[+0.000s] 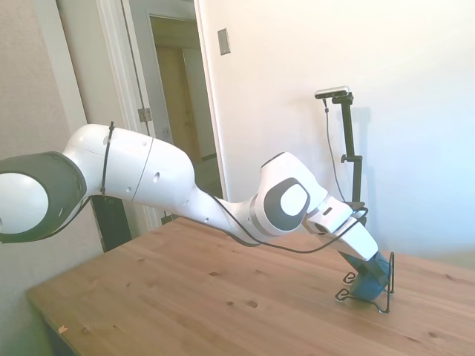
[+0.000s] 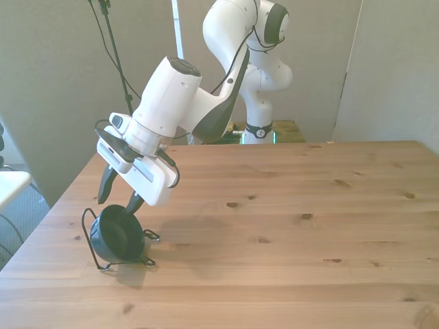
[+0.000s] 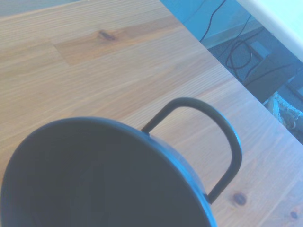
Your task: Unload the bowl
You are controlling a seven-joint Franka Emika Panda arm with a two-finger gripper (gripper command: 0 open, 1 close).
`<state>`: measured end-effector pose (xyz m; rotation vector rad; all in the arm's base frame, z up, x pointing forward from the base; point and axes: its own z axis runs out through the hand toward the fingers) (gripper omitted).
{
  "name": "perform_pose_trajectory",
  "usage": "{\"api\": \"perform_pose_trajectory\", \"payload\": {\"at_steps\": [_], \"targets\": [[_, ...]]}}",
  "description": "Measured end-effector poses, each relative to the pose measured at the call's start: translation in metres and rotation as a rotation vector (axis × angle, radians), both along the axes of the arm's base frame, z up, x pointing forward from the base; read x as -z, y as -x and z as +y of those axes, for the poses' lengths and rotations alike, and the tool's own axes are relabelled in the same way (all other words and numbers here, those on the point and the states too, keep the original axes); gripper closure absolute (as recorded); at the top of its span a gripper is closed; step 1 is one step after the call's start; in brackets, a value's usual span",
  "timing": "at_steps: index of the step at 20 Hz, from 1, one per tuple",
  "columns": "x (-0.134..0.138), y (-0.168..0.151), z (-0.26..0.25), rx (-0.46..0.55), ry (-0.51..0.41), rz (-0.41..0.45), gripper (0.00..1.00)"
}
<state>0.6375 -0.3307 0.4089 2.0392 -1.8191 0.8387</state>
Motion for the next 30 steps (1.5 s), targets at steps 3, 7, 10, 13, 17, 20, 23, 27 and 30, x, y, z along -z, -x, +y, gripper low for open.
{"api": "perform_pose_trajectory", "payload": {"at_steps": [3,7,10,13,17,20,23,27,30], "targets": [[0.000,0.000,0.000,0.001,0.001,0.000,1.00],[0.001,0.001,-0.002,0.004,0.003,0.003,1.00],[0.000,0.002,-0.002,0.004,0.008,0.006,1.00],[0.000,0.002,-0.001,0.005,0.012,0.011,1.00],[0.001,0.002,0.001,0.012,0.010,0.027,1.00],[-0.002,0.003,0.001,0.019,0.007,0.034,1.00],[-0.015,0.002,0.004,0.028,0.009,0.035,1.00],[-0.044,-0.003,0.029,-0.005,0.040,-0.002,1.00],[-0.061,0.004,0.076,-0.100,0.022,-0.039,1.00]]}}
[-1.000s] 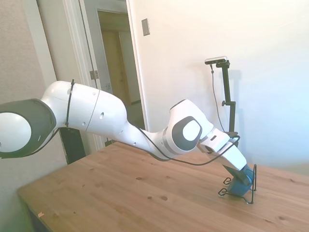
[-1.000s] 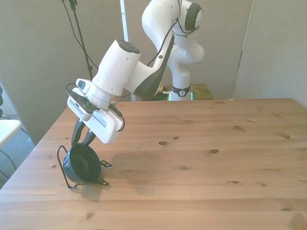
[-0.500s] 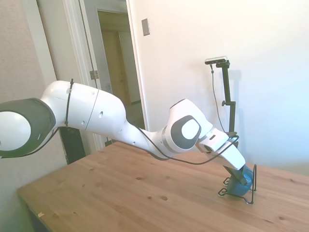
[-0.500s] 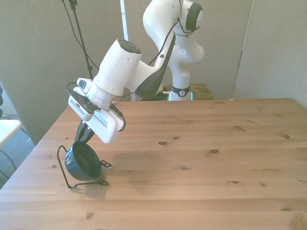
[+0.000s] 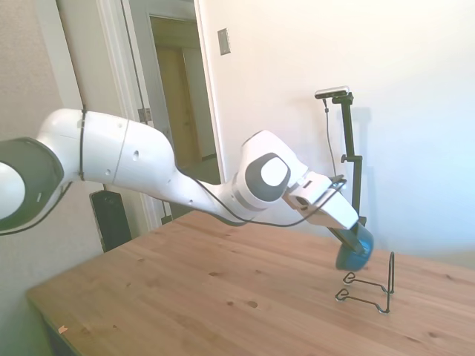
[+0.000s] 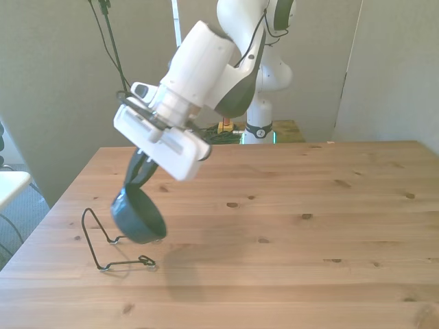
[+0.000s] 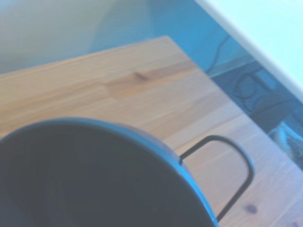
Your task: Unload the bowl
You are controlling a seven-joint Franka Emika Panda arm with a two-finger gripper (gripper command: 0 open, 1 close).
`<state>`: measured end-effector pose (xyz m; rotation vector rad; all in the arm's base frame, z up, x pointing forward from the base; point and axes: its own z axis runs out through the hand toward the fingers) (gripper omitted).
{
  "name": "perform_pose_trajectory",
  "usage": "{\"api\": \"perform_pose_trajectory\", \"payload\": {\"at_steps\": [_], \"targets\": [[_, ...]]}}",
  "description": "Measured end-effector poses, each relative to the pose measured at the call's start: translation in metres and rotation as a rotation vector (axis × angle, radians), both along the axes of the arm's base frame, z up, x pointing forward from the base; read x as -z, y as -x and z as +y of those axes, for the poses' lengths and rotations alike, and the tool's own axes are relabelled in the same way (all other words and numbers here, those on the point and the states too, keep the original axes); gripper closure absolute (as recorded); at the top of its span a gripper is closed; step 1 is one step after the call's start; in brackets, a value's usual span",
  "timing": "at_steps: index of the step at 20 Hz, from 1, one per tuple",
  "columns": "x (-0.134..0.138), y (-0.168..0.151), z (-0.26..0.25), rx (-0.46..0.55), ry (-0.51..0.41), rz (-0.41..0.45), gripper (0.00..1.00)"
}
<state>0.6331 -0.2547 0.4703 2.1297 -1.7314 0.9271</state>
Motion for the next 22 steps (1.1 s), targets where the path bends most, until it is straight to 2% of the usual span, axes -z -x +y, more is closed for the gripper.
{"api": "perform_pose_trajectory", "payload": {"at_steps": [4,7,11,14,17,19,22], "targets": [[-0.001,0.038,0.043,-0.133,-0.121,0.047,1.00],[0.004,0.069,0.045,-0.207,-0.252,0.084,1.00],[0.002,0.084,0.037,-0.294,-0.455,0.136,1.00],[0.007,0.080,0.024,-0.346,-0.612,0.199,1.00],[0.027,0.063,0.018,-0.346,-0.751,0.304,1.00],[0.045,0.045,0.013,-0.339,-0.792,0.355,1.00],[0.068,0.018,0.003,-0.320,-0.792,0.384,1.00]]}}
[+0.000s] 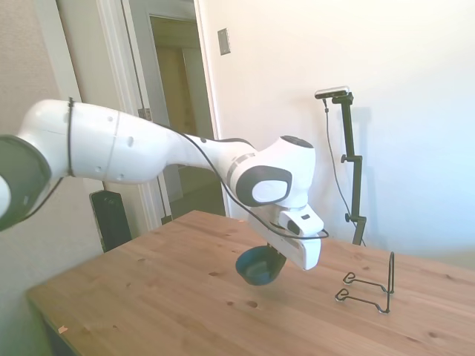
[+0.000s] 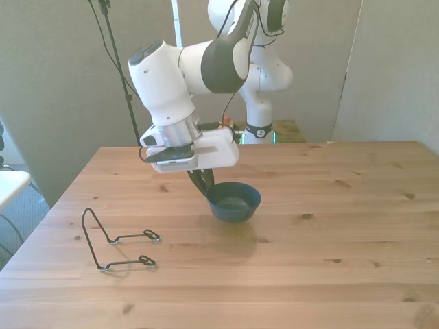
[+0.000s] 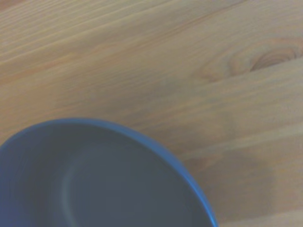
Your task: Unload the bowl
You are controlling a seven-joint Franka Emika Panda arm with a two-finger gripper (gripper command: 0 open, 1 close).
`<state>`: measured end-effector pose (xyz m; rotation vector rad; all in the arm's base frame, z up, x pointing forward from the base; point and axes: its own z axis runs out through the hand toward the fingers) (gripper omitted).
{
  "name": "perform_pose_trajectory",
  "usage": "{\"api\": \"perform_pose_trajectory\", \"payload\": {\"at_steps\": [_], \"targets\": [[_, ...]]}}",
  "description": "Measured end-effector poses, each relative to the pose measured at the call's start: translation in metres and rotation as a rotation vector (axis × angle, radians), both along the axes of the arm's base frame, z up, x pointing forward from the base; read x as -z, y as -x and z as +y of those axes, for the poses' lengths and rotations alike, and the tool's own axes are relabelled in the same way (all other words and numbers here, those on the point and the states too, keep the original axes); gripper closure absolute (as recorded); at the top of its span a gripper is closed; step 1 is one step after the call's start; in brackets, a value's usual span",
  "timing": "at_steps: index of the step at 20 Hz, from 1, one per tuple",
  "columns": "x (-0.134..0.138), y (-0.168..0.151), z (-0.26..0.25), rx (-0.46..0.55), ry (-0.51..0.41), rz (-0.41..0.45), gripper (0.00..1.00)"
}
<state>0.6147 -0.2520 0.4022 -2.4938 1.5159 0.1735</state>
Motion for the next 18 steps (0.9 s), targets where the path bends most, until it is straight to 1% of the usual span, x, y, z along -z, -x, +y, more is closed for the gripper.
{"api": "perform_pose_trajectory", "payload": {"at_steps": [5,10,11,18], "targets": [[0.013,-0.017,-0.013,0.014,0.000,0.028,1.00],[0.020,-0.022,-0.015,0.011,-0.009,0.042,1.00],[0.022,-0.022,-0.015,0.011,-0.010,0.044,0.00],[0.025,-0.022,-0.015,0.014,-0.011,0.049,0.00]]}}
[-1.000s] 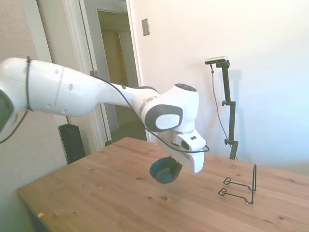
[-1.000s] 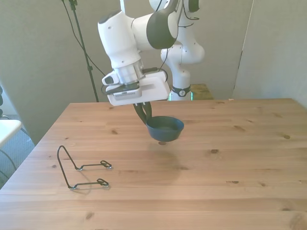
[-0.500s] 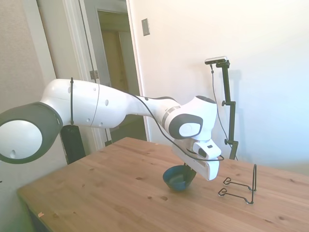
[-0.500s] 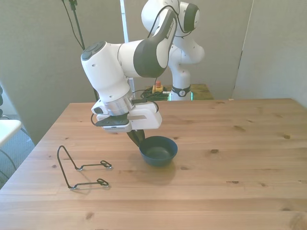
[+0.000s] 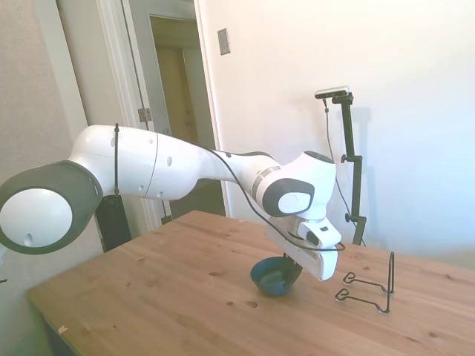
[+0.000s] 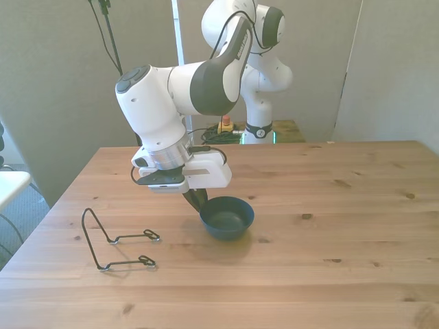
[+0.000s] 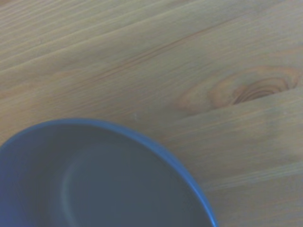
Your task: Unload the bowl
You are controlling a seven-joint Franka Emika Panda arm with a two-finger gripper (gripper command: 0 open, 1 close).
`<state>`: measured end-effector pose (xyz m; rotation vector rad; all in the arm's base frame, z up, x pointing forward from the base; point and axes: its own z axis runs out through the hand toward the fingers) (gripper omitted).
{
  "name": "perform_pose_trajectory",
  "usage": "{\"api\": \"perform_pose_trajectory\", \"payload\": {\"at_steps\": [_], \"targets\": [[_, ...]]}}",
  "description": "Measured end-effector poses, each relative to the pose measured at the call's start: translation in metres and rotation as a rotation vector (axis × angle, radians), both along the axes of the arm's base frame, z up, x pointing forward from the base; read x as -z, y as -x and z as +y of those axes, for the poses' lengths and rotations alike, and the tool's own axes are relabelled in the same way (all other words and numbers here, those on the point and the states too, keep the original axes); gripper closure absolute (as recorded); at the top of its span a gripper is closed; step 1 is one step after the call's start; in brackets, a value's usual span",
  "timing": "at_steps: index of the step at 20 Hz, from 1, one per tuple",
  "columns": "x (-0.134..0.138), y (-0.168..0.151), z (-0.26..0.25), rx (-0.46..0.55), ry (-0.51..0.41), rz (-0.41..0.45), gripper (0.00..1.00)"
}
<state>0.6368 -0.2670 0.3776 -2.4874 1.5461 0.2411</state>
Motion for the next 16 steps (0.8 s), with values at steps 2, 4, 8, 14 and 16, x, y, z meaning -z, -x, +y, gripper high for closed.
{"api": "perform_pose_trajectory", "payload": {"at_steps": [2,4,8,14,16], "targets": [[0.000,0.000,0.000,0.001,0.000,0.000,0.00],[0.000,0.000,-0.001,0.003,0.000,0.000,0.00],[-0.023,0.000,-0.008,0.016,0.044,-0.065,0.00],[-0.093,0.012,0.009,0.019,0.197,-0.240,0.00],[-0.101,0.015,0.026,-0.008,0.214,-0.262,0.00]]}}
